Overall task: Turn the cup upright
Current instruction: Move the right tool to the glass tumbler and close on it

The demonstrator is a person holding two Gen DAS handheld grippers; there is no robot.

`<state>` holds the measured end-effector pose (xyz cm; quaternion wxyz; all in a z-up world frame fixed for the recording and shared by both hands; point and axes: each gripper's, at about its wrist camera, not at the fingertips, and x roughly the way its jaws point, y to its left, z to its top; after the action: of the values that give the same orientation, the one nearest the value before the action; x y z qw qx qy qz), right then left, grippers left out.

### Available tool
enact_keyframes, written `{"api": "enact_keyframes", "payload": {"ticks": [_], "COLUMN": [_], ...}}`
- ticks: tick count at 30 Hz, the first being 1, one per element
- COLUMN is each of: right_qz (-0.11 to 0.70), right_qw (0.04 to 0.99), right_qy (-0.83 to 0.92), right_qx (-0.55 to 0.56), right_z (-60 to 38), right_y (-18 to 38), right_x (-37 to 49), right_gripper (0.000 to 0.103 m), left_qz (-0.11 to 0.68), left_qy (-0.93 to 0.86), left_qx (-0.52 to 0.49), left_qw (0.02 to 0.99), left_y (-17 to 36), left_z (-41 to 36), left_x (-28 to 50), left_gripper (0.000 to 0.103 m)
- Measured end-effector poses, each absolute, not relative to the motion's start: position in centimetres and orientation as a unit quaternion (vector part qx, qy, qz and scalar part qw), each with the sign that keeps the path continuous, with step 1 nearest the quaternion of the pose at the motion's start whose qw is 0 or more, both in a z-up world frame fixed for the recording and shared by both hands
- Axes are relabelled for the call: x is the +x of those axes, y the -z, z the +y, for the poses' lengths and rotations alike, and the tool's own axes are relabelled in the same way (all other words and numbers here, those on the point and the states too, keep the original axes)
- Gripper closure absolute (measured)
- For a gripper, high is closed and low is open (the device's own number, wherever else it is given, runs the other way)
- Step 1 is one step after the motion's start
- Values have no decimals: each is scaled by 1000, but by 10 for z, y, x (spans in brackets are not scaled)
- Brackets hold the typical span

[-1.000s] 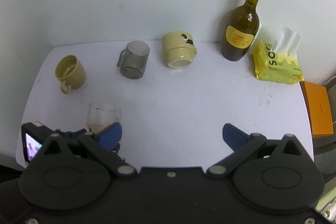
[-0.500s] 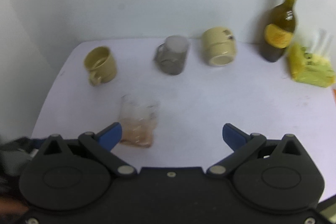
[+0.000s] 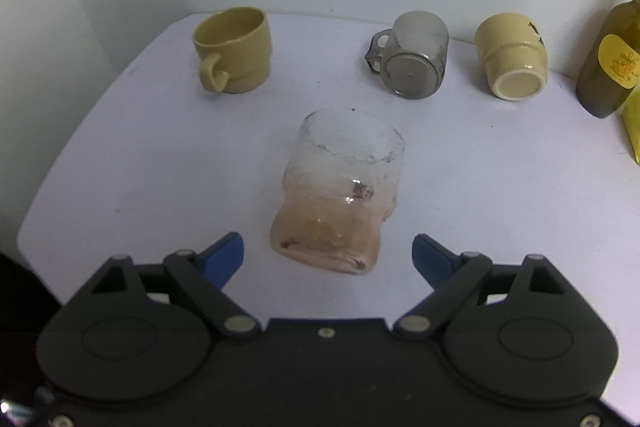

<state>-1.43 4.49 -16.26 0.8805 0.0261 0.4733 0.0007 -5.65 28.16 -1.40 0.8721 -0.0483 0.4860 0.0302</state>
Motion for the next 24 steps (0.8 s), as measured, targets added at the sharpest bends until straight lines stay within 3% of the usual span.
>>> {"api": "enact_keyframes", "payload": {"ticks": [13,24], "right_qz": [467,486], "right_qw": [883,872], "right_qy": [48,53], "right_qx": [21,28], "right_z": [49,40], "right_y": [198,205], "right_x": [-10,-6], "right_gripper": [26,32], "left_qz": [481,472], "left_qy": [-59,-35], "left_qx": [-70,-74], "left_qw": [872,878], "left_y": [2,0], "left_z": [323,312], "left_x": [-74,-58], "left_gripper": [10,10]}}
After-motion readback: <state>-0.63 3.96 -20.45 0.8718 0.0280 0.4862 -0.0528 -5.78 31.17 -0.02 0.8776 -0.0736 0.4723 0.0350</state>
